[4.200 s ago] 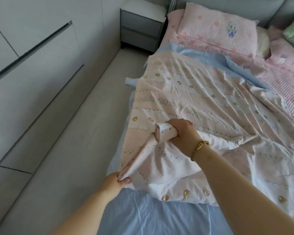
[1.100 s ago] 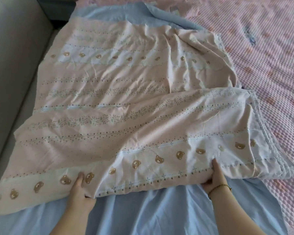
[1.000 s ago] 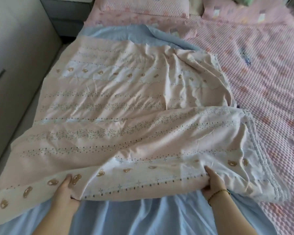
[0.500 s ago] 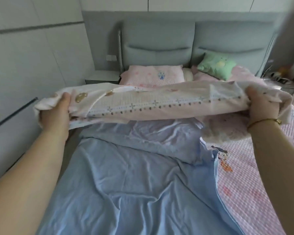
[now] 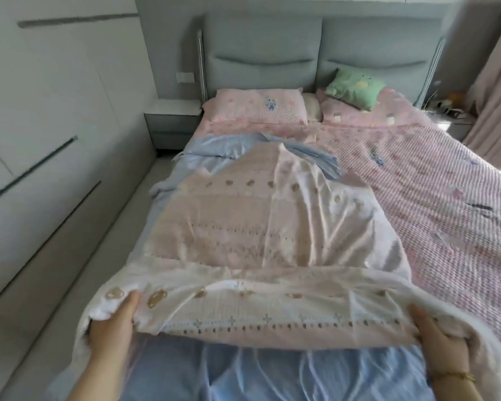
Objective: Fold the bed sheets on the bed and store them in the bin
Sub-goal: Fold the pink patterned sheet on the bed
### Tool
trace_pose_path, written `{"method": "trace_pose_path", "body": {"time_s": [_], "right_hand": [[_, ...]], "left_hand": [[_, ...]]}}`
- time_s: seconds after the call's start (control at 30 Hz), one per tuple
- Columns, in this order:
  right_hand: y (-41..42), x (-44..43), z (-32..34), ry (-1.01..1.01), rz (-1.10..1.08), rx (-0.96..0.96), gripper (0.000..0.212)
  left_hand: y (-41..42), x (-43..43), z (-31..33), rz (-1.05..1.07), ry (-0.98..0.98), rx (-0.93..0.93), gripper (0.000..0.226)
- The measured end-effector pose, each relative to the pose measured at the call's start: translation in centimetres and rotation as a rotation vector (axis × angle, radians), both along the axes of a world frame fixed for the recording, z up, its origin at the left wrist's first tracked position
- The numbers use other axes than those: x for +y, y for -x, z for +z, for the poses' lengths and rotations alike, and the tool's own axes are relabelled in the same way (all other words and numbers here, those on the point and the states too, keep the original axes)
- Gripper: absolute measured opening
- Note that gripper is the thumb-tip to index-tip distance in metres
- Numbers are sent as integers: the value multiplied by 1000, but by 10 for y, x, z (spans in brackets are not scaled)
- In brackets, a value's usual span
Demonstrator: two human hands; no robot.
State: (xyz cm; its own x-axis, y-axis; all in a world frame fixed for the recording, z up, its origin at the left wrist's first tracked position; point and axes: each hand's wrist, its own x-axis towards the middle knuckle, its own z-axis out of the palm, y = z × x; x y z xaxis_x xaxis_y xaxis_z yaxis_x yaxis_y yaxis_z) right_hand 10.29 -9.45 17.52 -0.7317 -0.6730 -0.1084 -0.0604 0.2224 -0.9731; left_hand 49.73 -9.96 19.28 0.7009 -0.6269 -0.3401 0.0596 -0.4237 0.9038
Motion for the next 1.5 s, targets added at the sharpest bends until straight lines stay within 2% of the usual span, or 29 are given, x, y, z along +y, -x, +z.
{"method": "trace_pose_path", "body": {"time_s": [0.03, 0.17, 0.3, 0.4, 0.5, 0.67, 0.73, 0.8, 0.9, 1.0, 1.03, 1.1, 1.17, 1.23, 1.3, 1.37, 1.5], "right_hand": [[-4, 20, -5, -45, 60, -50, 43], [-19, 85, -50, -338, 83, -103, 46], [-20, 112, -62, -350, 114, -126, 54], [-20, 115, -58, -330, 92, -182, 48], [-21, 114, -63, -382, 59, -163, 46], [-12, 105, -70, -463, 55, -125, 49], [-4, 94, -77, -600, 137, -167, 48], [-1, 84, -74, -841, 286, -276, 42], [9, 65, -67, -1150, 564, -206, 40], [28, 26, -63, -1206, 764, -33, 26], [38, 9, -65, -1202, 795, 23, 30], [57, -28, -71, -1127, 683, 26, 43], [89, -73, -79, -947, 547, 65, 38], [114, -114, -83, -848, 513, 203, 29], [137, -154, -84, -837, 542, 327, 20], [160, -199, -88, -830, 579, 403, 26], [181, -287, -101, -727, 626, 521, 32]], "left_hand": [[-1, 22, -6, -22, -49, -4, 50], [-6, 65, -36, 11, -213, 53, 63], [-7, 75, -45, 8, -273, 69, 59], [-5, 73, -48, 13, -241, 31, 61], [-1, 64, -48, 34, -210, 0, 63], [-1, 50, -53, 16, -307, -67, 64], [2, 42, -58, -59, -371, -113, 62], [8, 35, -64, -173, -457, -116, 56], [17, 25, -75, -423, -724, -152, 48], [26, 5, -86, -605, -941, -204, 50], [28, -6, -90, -623, -976, -244, 51], [34, -32, -94, -665, -1045, -421, 60], [59, -74, -92, -724, -977, -631, 56], [101, -109, -84, -847, -822, -715, 42], [154, -145, -77, -925, -637, -708, 30], [204, -184, -81, -925, -479, -661, 20], [270, -263, -109, -1076, -404, -698, 30]]}}
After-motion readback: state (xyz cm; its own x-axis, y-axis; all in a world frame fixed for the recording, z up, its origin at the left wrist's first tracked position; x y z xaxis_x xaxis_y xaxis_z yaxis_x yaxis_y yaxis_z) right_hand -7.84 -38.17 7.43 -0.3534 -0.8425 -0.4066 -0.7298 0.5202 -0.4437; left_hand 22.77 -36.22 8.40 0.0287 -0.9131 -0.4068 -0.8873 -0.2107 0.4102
